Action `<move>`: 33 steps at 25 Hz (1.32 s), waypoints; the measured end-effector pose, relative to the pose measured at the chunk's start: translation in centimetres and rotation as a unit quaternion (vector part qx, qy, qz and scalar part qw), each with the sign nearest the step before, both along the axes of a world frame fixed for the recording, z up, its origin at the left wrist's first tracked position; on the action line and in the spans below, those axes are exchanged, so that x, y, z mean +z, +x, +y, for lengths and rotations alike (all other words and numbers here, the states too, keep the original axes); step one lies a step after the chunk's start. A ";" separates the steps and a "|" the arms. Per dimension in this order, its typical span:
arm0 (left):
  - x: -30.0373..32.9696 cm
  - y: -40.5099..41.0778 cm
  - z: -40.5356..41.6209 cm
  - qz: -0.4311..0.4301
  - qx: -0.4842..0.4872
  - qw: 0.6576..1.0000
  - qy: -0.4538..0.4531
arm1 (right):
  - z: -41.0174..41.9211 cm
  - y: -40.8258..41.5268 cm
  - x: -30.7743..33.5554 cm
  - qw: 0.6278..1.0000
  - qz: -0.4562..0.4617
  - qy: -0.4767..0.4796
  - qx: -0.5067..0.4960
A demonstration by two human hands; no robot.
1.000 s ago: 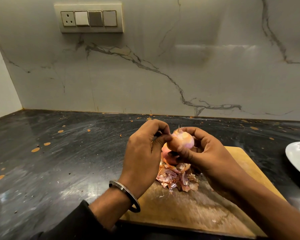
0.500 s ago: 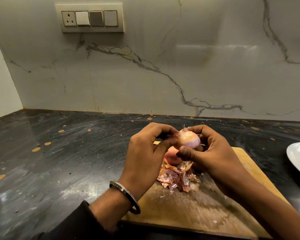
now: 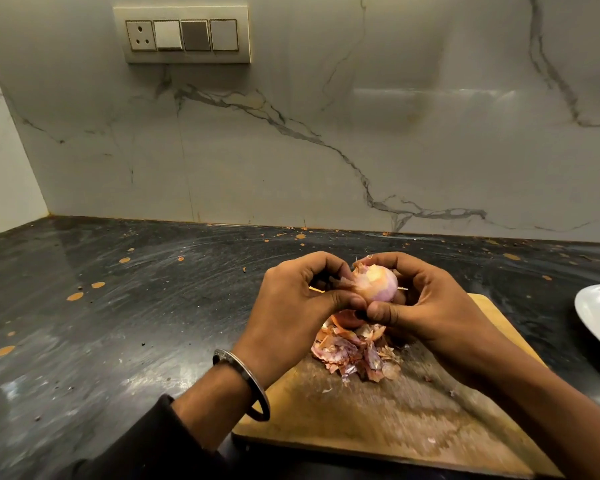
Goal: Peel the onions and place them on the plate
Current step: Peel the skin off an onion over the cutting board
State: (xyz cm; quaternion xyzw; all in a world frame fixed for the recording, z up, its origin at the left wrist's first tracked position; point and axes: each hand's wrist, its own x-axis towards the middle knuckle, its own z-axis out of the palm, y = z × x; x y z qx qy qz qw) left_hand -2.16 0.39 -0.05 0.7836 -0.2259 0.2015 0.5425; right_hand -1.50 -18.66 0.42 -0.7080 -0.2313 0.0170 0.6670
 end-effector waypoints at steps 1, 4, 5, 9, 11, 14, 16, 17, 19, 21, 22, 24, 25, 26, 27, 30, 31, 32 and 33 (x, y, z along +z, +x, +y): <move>0.0 0.1 0.1 0.001 -0.005 1.000 0.004 | 0.0 0.0 0.0 1.000 -0.001 -0.002 0.003; -0.2 0.0 -0.1 -0.017 -0.004 1.000 0.016 | 0.1 0.2 0.0 1.000 -0.008 0.001 -0.005; -0.3 -0.1 -0.2 -0.025 -0.003 1.000 0.015 | 0.1 0.2 -0.1 1.000 -0.010 0.005 -0.010; -0.2 -0.3 -0.3 -0.030 -0.009 0.999 0.007 | 0.1 0.1 0.0 1.000 -0.014 0.016 -0.010; -0.2 -0.3 -0.3 -0.024 -0.011 1.000 0.011 | 0.1 0.1 -0.1 1.000 -0.011 0.025 -0.005; -0.3 -0.3 -0.2 -0.021 -0.002 0.999 0.024 | 0.2 0.2 -0.1 0.999 -0.012 0.032 0.000; -0.4 -0.2 -0.3 -0.029 0.008 0.999 0.033 | 0.3 0.3 -0.3 0.999 -0.014 0.034 -0.009; -0.4 -0.2 -0.4 -0.038 0.011 0.999 0.030 | 0.3 0.4 -0.3 0.999 -0.013 0.038 -0.016; -0.5 -0.4 -0.7 -0.053 0.010 0.999 0.005 | 0.3 0.5 -0.4 0.999 -0.014 0.043 -0.029; -0.4 -0.4 -0.8 -0.066 0.025 0.998 -0.003 | 0.2 0.7 -0.3 0.999 -0.017 0.035 -0.035; -0.3 -0.3 -0.8 -0.072 0.040 0.997 0.002 | 0.2 0.7 -0.3 0.999 -0.013 0.034 -0.031; -0.3 0.1 -0.5 -0.076 0.066 0.995 -0.006 | 0.2 0.7 -0.2 0.999 0.004 0.046 -0.015; -0.2 0.2 -0.3 -0.074 0.073 0.994 -0.014 | 0.3 0.6 -0.2 0.998 0.012 0.054 -0.009; -0.2 0.2 -0.2 -0.074 0.074 0.994 -0.018 | 0.4 0.5 -0.1 0.998 0.017 0.062 -0.010; -0.2 0.2 -0.2 -0.071 0.070 0.995 -0.017 | 0.5 0.4 -0.1 0.997 0.020 0.067 -0.015; -0.3 0.1 -0.2 -0.044 0.050 0.997 -0.026 | 0.5 0.4 -0.1 0.998 0.029 0.060 -0.020; -0.3 0.2 -0.2 -0.038 0.052 0.998 -0.028 | 0.5 0.4 -0.1 0.998 0.032 0.056 -0.019; -0.4 0.2 -0.2 -0.037 0.057 0.997 -0.026 | 0.5 0.4 -0.2 0.998 0.036 0.056 -0.017; -0.3 0.1 -0.1 -0.038 0.061 0.997 -0.022 | 0.5 0.5 -0.2 0.997 0.039 0.058 -0.014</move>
